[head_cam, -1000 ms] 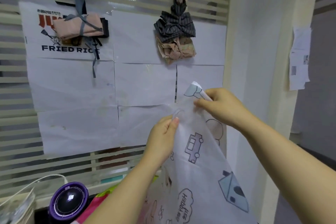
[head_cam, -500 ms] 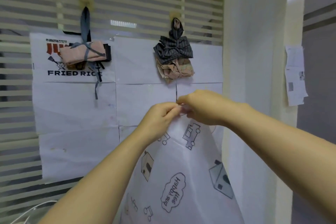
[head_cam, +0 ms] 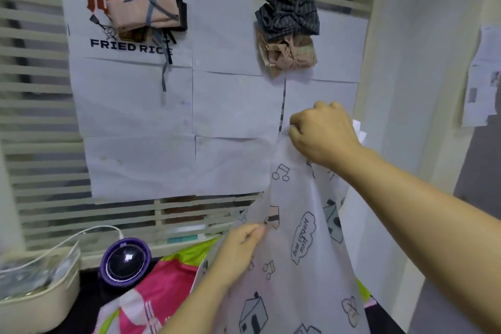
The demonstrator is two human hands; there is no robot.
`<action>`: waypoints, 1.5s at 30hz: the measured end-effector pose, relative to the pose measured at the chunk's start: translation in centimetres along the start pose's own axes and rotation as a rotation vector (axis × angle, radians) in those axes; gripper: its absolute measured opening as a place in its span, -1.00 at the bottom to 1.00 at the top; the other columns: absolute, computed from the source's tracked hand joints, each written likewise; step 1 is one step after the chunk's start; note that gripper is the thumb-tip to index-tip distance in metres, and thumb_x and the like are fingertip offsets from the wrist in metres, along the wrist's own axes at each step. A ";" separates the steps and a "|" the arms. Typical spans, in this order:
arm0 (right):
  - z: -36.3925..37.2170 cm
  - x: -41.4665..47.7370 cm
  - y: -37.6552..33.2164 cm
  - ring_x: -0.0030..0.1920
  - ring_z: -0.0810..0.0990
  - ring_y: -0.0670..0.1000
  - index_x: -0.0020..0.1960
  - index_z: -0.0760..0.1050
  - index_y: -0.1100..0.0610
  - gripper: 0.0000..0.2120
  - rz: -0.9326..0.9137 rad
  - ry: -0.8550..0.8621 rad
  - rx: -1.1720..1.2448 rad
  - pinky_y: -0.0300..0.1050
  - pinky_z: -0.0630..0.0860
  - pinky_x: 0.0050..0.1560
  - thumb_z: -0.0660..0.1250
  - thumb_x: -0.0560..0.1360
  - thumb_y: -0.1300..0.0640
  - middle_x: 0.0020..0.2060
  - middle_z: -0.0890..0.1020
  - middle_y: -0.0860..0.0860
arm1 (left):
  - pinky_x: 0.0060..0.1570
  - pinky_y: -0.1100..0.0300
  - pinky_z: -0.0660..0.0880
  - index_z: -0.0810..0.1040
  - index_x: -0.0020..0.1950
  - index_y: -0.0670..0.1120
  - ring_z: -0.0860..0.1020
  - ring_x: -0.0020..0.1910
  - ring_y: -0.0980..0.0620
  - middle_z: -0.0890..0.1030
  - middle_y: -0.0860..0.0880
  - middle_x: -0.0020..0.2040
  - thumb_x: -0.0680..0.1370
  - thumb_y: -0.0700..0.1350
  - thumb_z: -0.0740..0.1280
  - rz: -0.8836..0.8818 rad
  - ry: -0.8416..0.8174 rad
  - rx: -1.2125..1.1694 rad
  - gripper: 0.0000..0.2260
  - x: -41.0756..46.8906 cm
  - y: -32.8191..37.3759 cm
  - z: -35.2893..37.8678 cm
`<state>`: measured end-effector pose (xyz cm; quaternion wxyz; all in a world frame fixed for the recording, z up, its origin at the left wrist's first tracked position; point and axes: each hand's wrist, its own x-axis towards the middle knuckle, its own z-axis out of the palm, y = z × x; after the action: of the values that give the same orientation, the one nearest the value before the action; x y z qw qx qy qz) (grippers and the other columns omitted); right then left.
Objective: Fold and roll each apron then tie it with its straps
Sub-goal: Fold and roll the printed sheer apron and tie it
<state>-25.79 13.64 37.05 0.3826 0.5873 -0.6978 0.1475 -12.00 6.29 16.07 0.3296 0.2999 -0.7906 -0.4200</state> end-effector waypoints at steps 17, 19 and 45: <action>0.7 -2.5 4.3 0.14 0.47 -0.05 0.29 0.43 -0.01 -0.61 0.086 -0.492 0.527 -0.15 0.40 0.16 0.37 0.49 -0.02 0.11 0.53 -0.13 | -0.18 0.11 0.39 0.46 -0.07 -0.07 0.49 -0.16 -0.05 0.56 0.00 -0.16 0.50 0.27 -0.09 0.715 0.241 0.837 -0.49 8.2 12.9 -12.0; 2.2 -2.4 2.9 -0.04 0.54 0.03 -0.03 0.52 0.13 -0.89 0.053 -0.398 0.561 -0.16 0.45 -0.05 0.32 0.53 0.09 -0.13 0.60 -0.07 | -0.16 0.10 0.41 0.47 -0.05 -0.06 0.49 -0.15 -0.04 0.55 0.04 -0.15 0.50 0.28 -0.08 0.735 0.237 0.875 -0.50 7.7 14.1 -12.3; 2.5 -3.6 5.7 -0.03 0.58 0.19 0.03 0.56 0.06 -0.83 0.167 -0.022 0.078 -0.07 0.33 -0.12 0.21 0.57 0.06 -0.07 0.67 0.05 | -0.25 0.42 0.33 0.45 -0.11 -0.01 0.40 -0.31 0.27 0.50 0.10 -0.23 0.63 -0.05 0.18 0.317 0.197 0.223 -0.85 0.5 7.8 -10.7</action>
<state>-31.90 16.08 34.21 0.3381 0.5432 -0.7422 0.1993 -5.56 4.56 27.51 0.4317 0.2461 -0.8335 -0.2416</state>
